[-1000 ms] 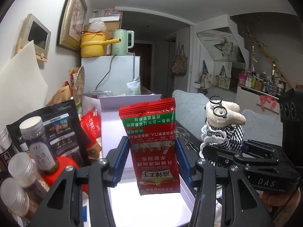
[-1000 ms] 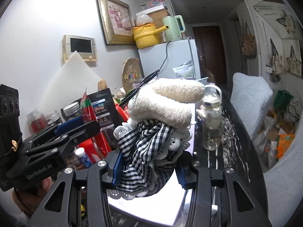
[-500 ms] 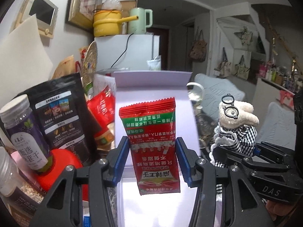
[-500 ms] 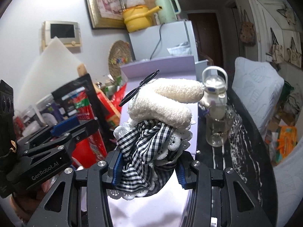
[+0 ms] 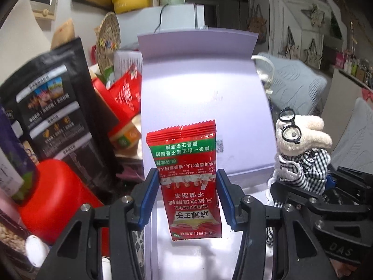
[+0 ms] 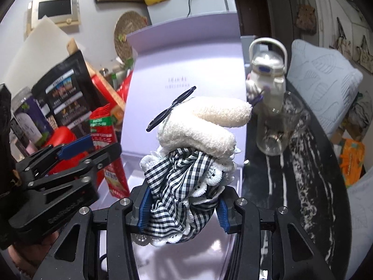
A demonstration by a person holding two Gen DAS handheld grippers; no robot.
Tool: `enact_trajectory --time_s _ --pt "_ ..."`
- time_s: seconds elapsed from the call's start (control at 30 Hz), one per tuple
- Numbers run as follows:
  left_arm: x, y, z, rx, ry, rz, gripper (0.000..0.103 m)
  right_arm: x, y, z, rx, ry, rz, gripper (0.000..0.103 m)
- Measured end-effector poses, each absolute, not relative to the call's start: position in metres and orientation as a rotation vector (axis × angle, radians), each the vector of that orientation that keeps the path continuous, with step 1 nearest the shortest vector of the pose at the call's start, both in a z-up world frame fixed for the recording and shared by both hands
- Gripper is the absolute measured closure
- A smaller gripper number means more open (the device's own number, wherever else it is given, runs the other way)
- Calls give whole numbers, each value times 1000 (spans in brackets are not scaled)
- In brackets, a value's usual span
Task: Organize soft objects
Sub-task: 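Carry the red packet and plush toy with both tools into the lavender box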
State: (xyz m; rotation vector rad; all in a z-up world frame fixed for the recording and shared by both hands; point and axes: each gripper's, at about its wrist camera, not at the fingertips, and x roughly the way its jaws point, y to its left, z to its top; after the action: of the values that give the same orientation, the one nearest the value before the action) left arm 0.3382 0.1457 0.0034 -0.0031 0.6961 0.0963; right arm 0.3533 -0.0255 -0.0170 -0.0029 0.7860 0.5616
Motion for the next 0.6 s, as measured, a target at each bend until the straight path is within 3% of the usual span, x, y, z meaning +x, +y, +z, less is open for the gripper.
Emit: enact_trajectory --time_s 0.6 --pt "366 159 -47 -51 918 80 54 357 -2 -48 -97 864 520 55"
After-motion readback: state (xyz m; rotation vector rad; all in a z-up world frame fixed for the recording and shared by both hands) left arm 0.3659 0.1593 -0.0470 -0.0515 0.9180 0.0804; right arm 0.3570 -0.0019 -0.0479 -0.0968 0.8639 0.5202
